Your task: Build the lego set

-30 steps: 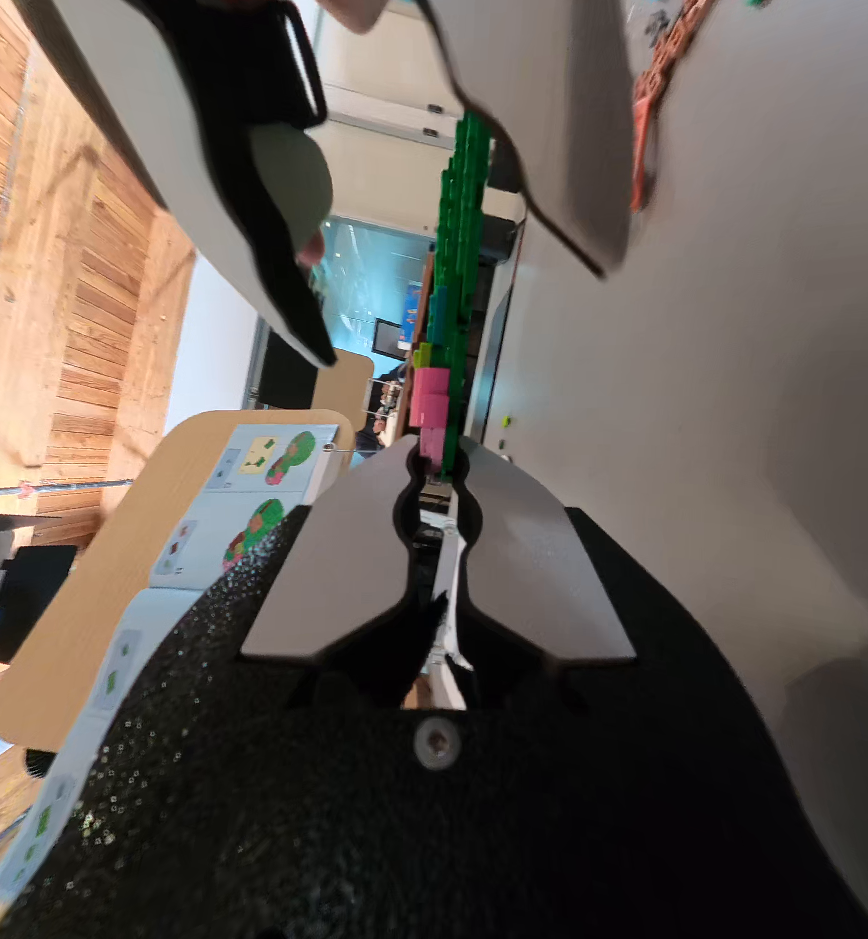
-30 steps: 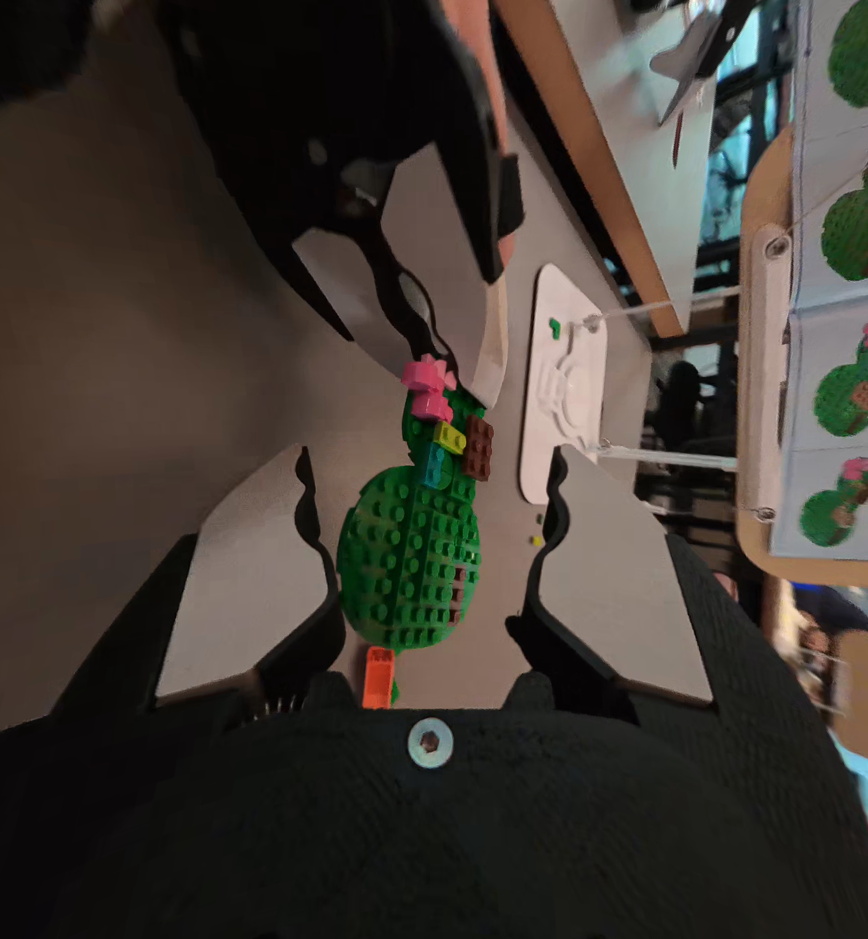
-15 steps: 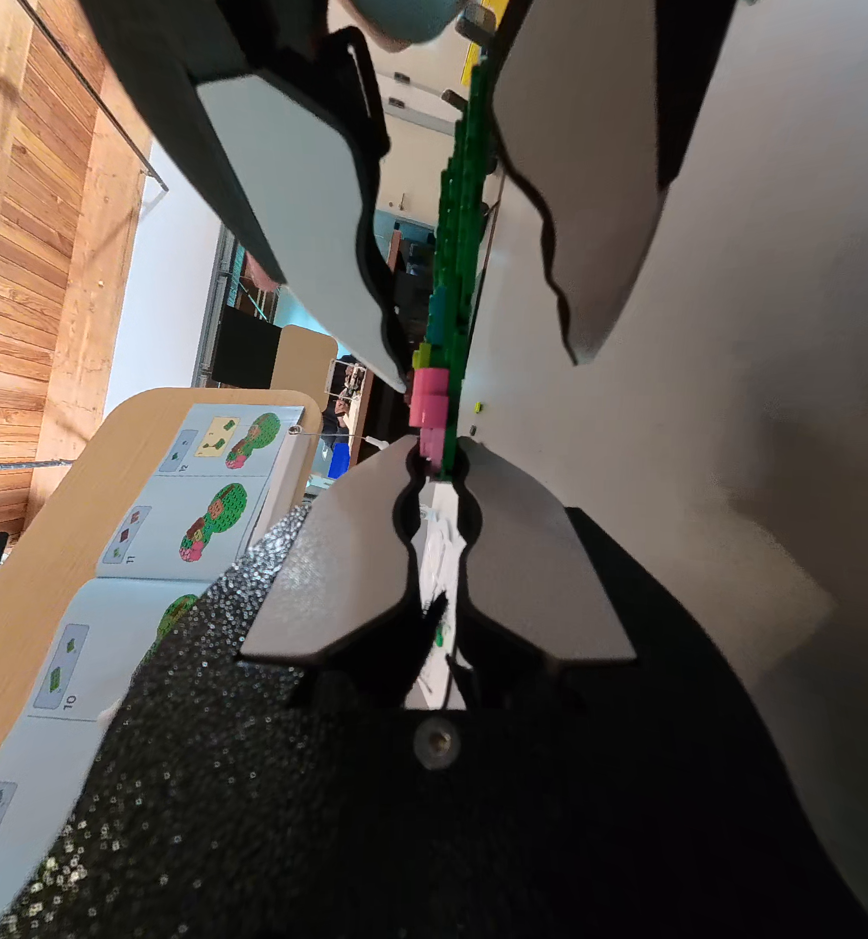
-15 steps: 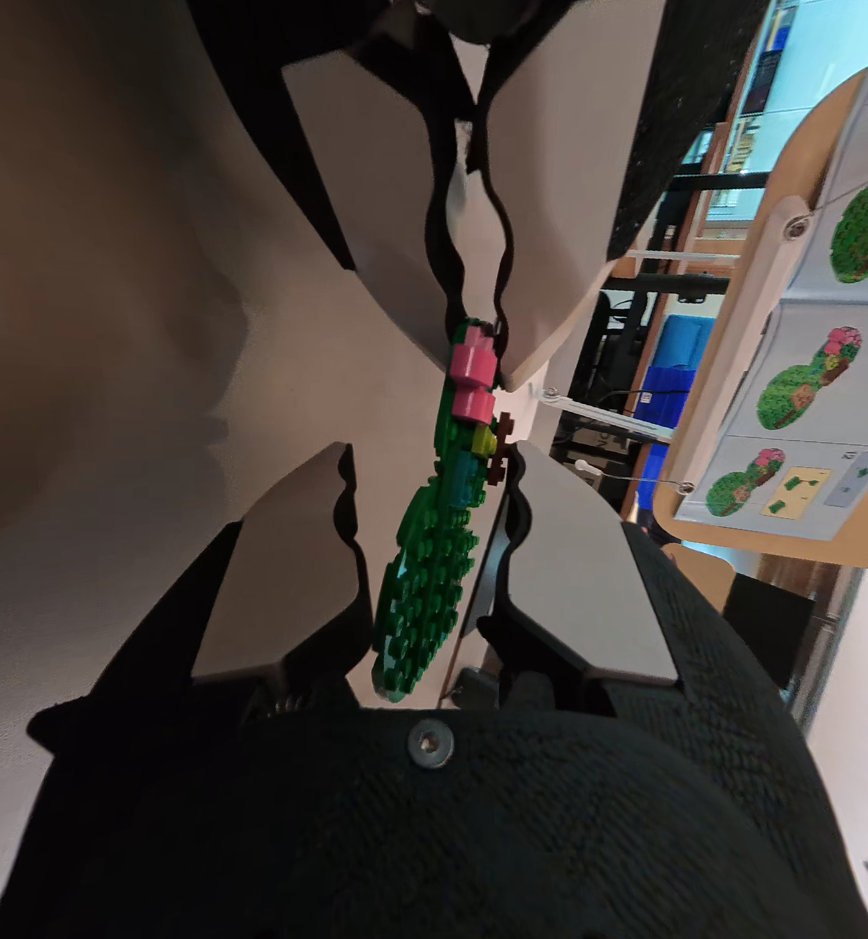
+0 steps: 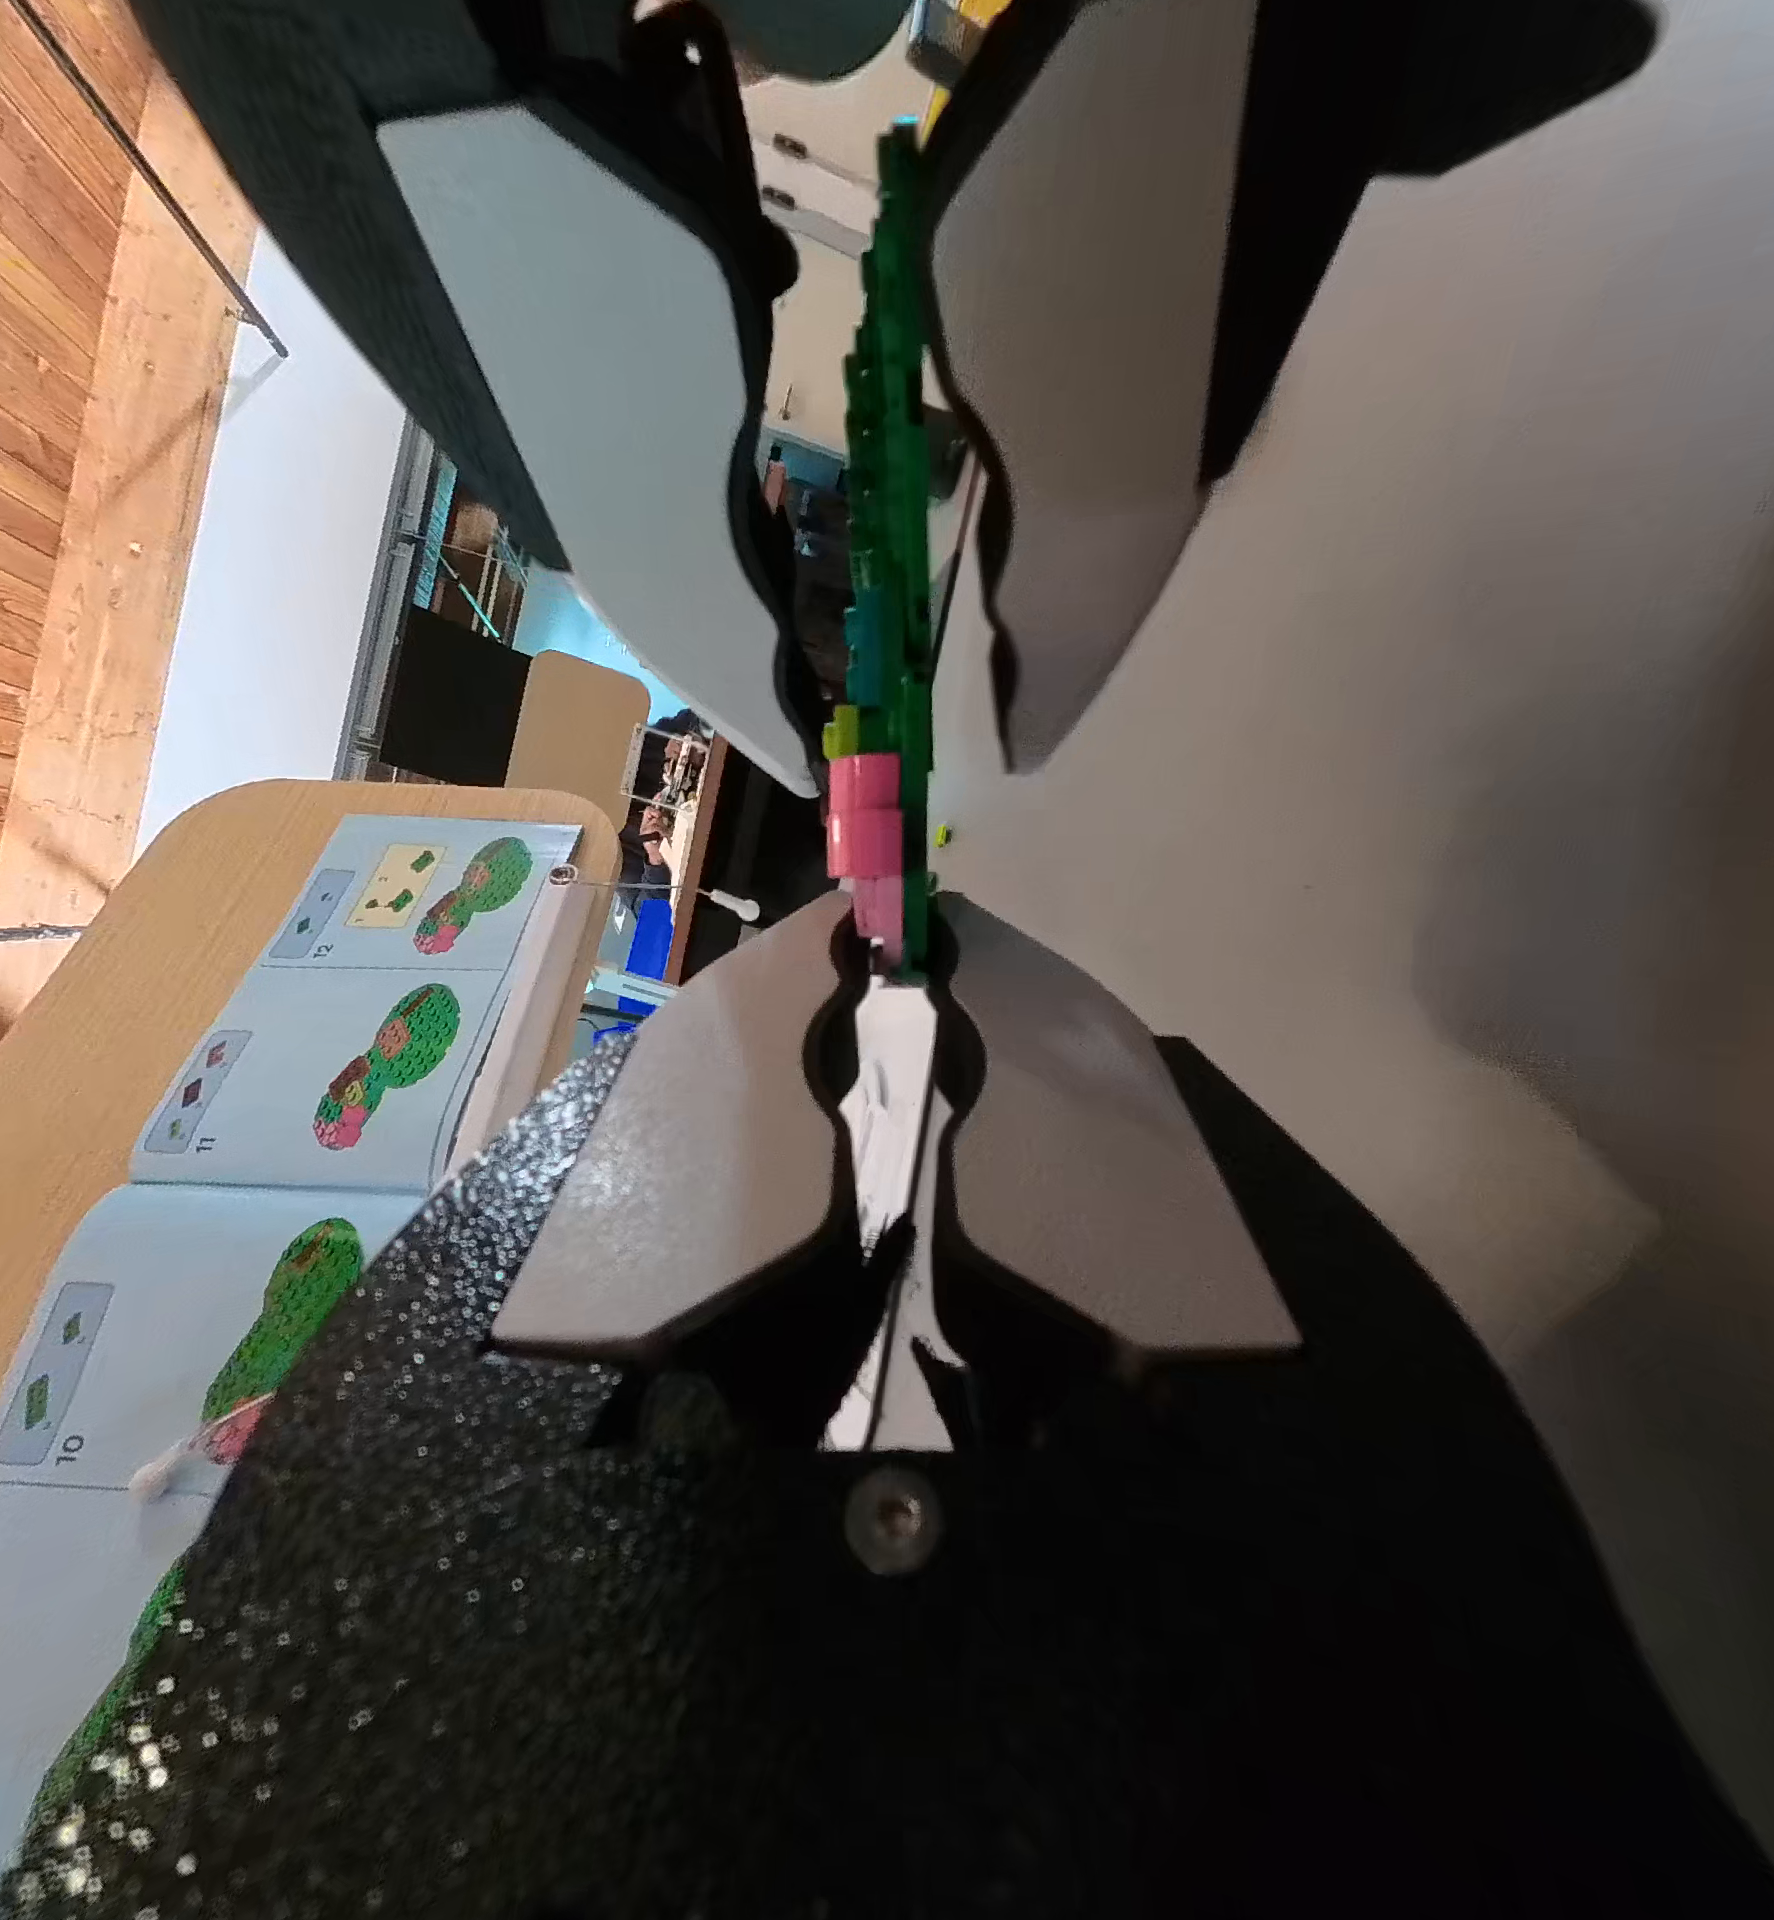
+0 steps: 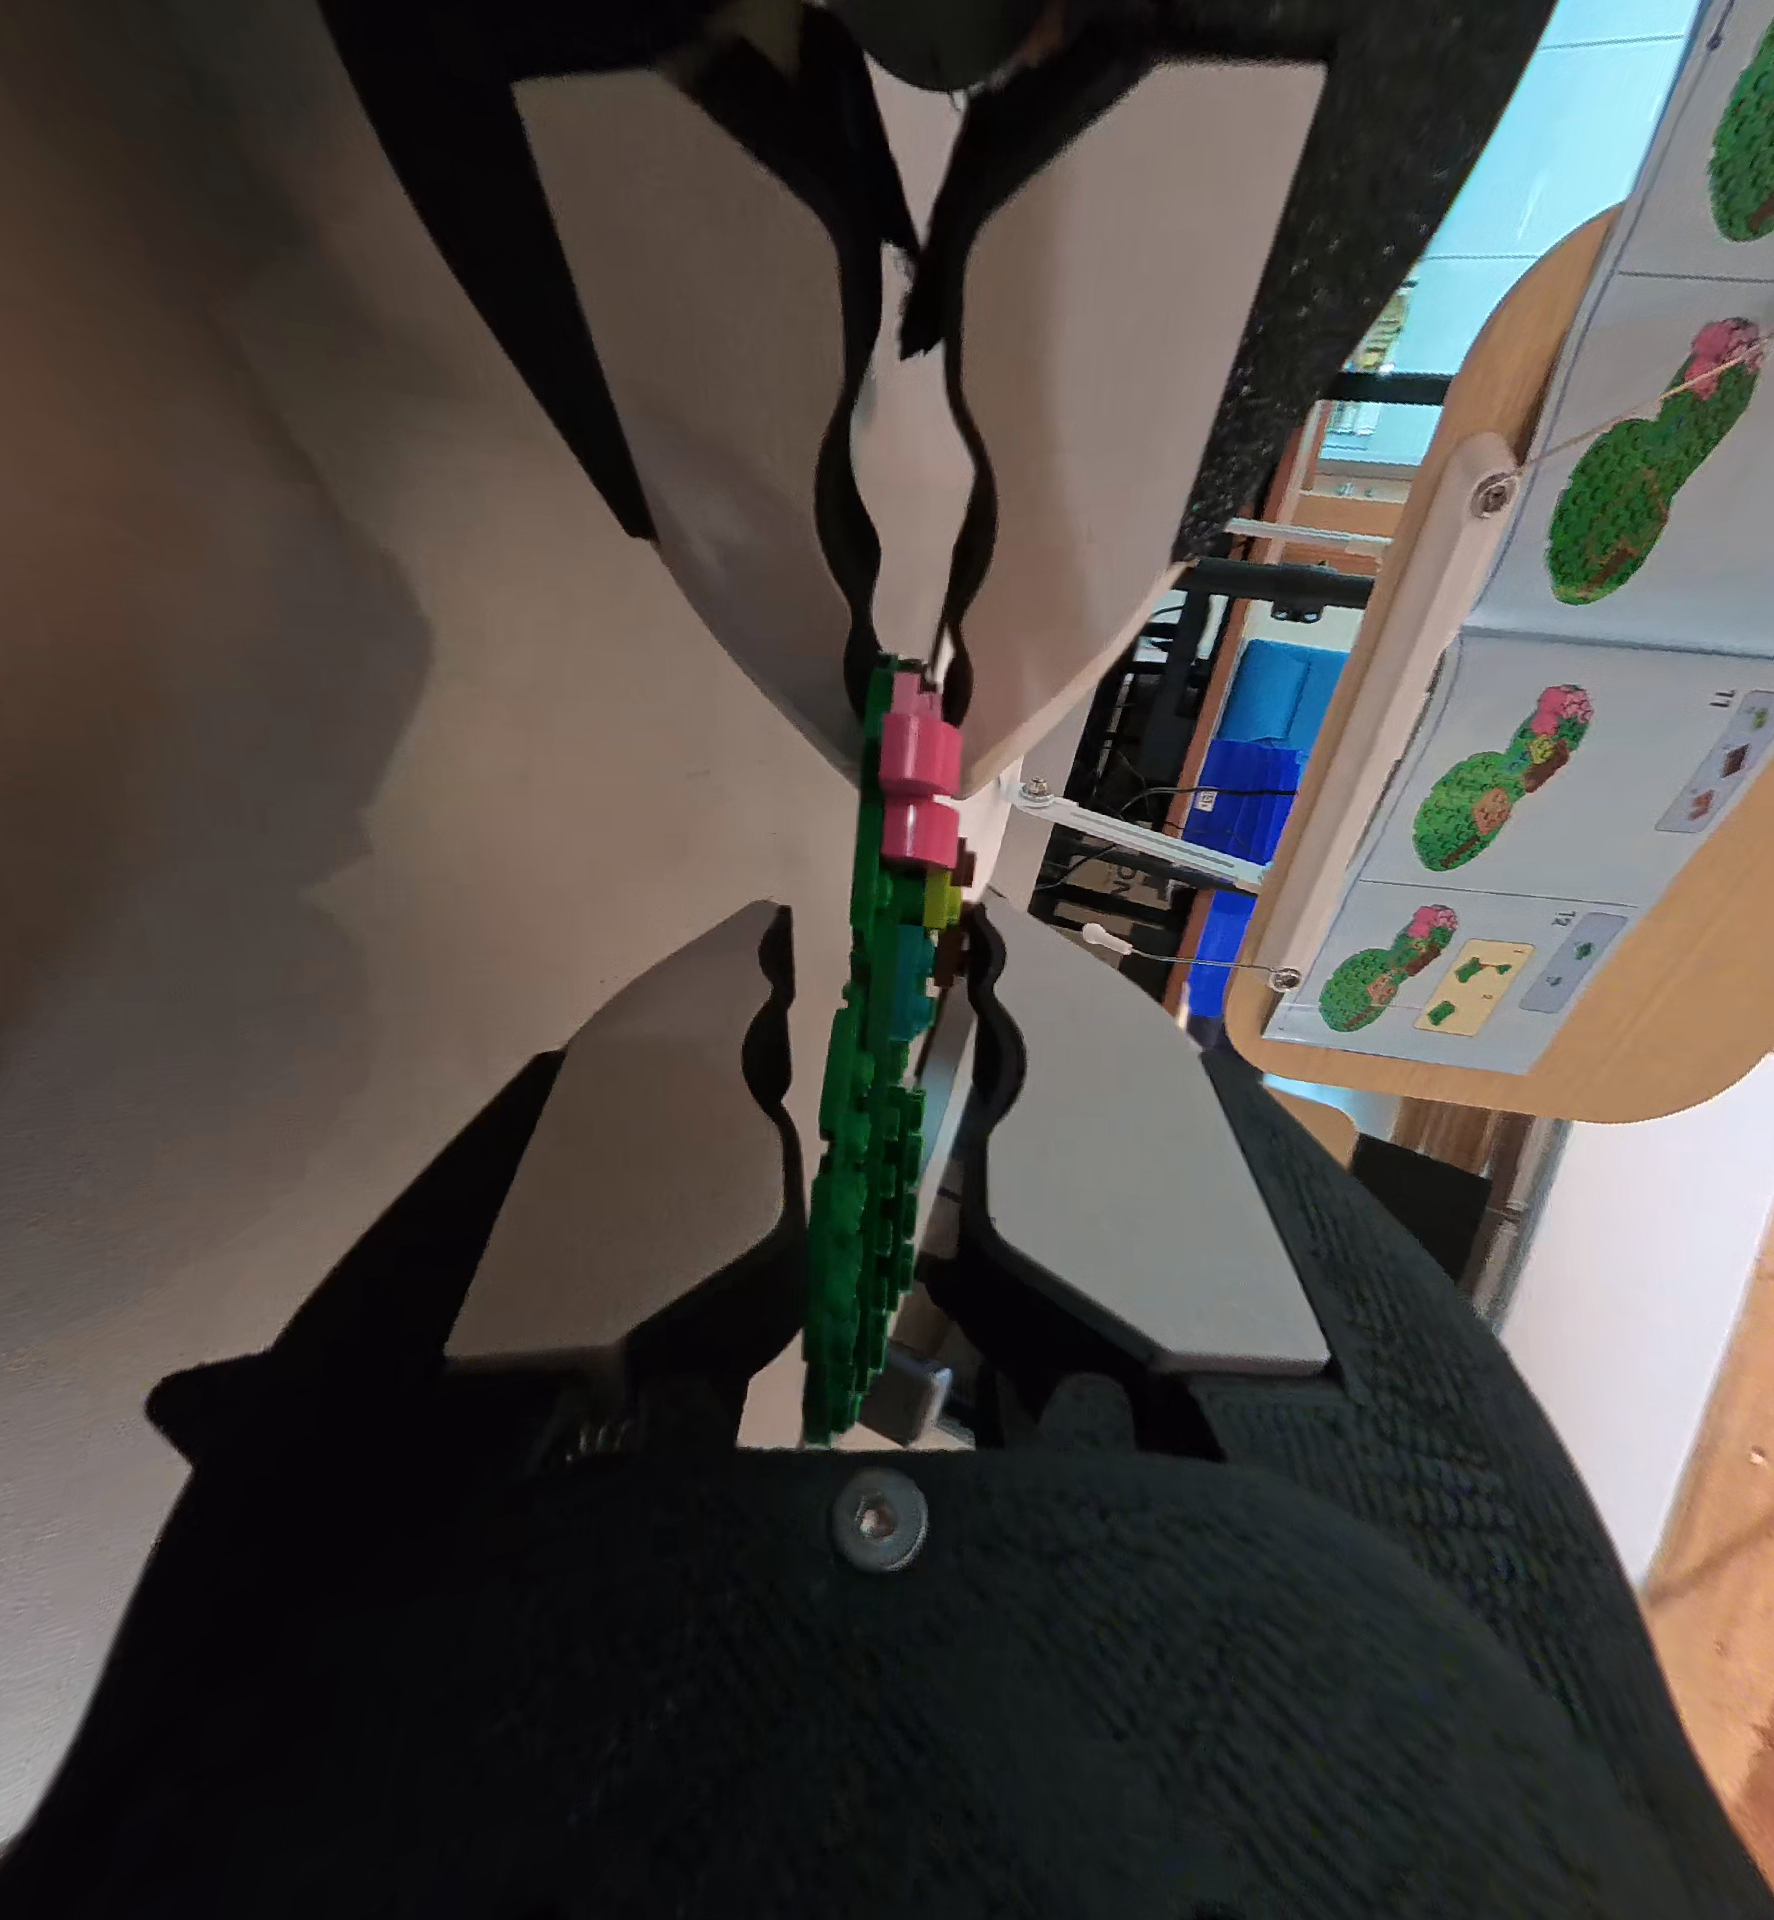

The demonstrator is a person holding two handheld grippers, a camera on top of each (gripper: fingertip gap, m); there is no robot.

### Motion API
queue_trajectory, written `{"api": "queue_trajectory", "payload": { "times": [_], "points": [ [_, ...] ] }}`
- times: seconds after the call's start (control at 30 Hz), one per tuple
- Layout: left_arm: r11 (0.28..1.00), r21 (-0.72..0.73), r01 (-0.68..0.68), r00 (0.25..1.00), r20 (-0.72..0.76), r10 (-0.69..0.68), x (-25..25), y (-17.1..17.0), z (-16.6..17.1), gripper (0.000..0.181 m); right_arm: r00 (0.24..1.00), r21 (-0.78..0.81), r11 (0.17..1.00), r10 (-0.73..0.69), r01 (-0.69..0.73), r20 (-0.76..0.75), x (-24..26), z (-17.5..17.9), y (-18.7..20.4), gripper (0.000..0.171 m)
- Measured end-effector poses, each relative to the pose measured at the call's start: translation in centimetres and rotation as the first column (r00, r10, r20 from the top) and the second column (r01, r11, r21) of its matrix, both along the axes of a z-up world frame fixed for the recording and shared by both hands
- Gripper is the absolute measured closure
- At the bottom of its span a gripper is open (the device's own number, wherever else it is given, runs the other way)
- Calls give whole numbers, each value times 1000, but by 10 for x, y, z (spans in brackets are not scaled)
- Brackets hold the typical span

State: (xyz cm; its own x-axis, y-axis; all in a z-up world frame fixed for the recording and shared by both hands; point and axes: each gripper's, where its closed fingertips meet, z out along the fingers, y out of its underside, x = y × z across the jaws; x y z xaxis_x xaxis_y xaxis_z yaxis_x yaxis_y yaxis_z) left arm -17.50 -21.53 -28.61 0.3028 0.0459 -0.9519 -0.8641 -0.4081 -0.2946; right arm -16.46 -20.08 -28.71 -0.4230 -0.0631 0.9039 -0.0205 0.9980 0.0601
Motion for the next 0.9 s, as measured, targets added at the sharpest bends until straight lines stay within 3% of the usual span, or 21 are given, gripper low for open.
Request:
{"api": "queue_trajectory", "payload": {
  "times": [0.07,0.23,0.37,0.47,0.63,0.9],
  "points": [
    [1000,2,15,1000,20,-15,2,1,-1,170,999,10,1000,13,-12,-45,-1,6,0,154],
    [999,20,29,999,45,-30,3,1,-2,168,1000,-43,999,27,-27,-14,-1,3,1,154],
    [997,67,38,998,42,-41,4,2,4,143,998,-134,989,60,-56,27,2,2,0,154],
    [996,47,69,994,83,-73,7,4,0,136,992,-213,972,117,-103,55,7,2,-6,154],
    [980,65,188,982,9,-189,27,4,1,150,971,-298,939,214,-174,105,17,1,-17,154],
    [977,68,203,978,37,-206,28,2,4,159,966,-341,922,232,-181,113,19,2,-19,155]
  ]
}}
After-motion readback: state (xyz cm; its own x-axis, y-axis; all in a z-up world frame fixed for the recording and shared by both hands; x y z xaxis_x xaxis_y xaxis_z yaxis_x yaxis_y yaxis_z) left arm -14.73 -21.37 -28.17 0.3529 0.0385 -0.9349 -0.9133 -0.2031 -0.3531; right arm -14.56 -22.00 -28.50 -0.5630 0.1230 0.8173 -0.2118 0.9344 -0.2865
